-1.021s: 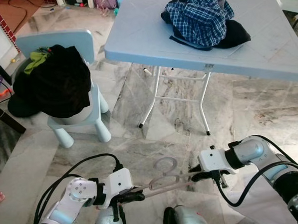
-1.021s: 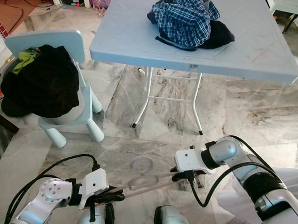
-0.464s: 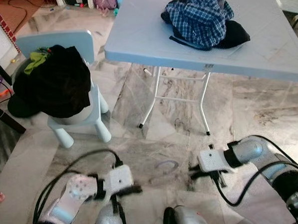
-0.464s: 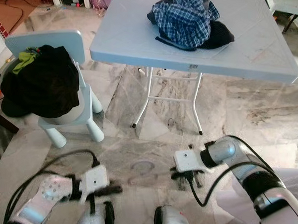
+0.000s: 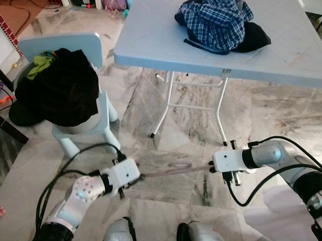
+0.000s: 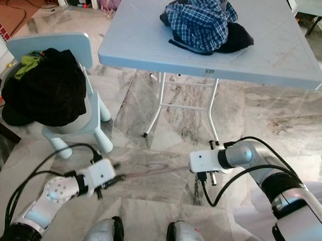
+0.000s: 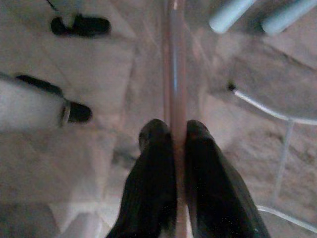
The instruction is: Hang hanger
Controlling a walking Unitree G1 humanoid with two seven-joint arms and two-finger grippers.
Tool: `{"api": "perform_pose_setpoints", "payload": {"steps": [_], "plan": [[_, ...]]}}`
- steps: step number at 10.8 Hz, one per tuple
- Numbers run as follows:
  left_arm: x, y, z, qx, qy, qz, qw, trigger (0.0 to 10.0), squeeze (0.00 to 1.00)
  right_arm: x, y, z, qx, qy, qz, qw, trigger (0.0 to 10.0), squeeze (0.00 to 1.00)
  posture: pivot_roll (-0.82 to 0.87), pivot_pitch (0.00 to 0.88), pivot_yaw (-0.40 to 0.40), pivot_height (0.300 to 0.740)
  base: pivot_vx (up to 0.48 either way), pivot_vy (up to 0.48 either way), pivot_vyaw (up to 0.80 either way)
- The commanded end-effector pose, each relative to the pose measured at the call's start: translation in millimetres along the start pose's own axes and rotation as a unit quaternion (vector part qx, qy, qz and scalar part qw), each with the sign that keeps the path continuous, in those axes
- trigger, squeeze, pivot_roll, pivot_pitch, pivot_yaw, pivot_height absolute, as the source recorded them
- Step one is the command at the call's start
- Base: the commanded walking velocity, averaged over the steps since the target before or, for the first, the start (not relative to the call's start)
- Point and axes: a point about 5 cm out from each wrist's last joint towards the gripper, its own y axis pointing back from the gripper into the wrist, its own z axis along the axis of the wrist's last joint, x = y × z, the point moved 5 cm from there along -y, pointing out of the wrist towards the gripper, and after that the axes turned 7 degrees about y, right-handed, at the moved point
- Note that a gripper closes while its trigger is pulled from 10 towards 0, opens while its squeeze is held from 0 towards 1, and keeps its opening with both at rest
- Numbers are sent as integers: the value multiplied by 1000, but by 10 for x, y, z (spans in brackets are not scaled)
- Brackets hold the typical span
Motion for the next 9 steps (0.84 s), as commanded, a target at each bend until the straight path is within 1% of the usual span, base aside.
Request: {"api": "perform_pose_setpoints", "payload": {"steps": [1, 2, 3, 4, 5, 6, 7, 8, 9], "plan": [[65, 13, 48, -11, 2, 28, 1000, 10000, 1000, 26, 14, -107, 24, -7, -12, 1000, 0, 0, 2, 121, -42, 740, 0, 0, 0], [154, 44, 45, -38, 51, 98, 993, 10000, 1000, 55, -49, -161, 25, -55, -60, 996, 0, 0, -1, 114, -45, 740, 0, 0, 0], [199, 117, -34, -57, 127, 157, 978, 10000, 1000, 87, -107, -224, 9, -174, -126, 977, 0, 0, 5, 114, -59, 740, 0, 0, 0], [163, 219, -167, -58, 148, 208, 965, 10000, 1000, 277, -142, -398, 30, -278, -182, 943, 0, 0, 26, 122, -72, 740, 0, 0, 0], [208, 299, -234, -68, 199, 269, 940, 10000, 1000, 434, -143, -534, 37, -392, -244, 886, 0, 0, 30, 130, -70, 740, 0, 0, 0], [275, 356, -289, -73, 235, 316, 917, 10000, 1000, 565, -129, -624, 42, -467, -292, 834, 0, 0, 25, 138, -69, 740, 0, 0, 0], [288, 377, -320, -72, 248, 330, 908, 10000, 1000, 637, -115, -655, 36, -511, -324, 795, 0, 0, 14, 144, -66, 740, 0, 0, 0], [302, 387, -325, -76, 259, 337, 902, 10000, 1000, 720, -85, -716, 45, -554, -362, 749, 0, 0, 4, 145, -64, 740, 0, 0, 0], [314, 347, -302, -82, 275, 330, 899, 10000, 518, 714, -21, -728, 31, -593, -418, 688, 10000, 0, -5, 145, -59, 740, 0, 0, 0]]}}
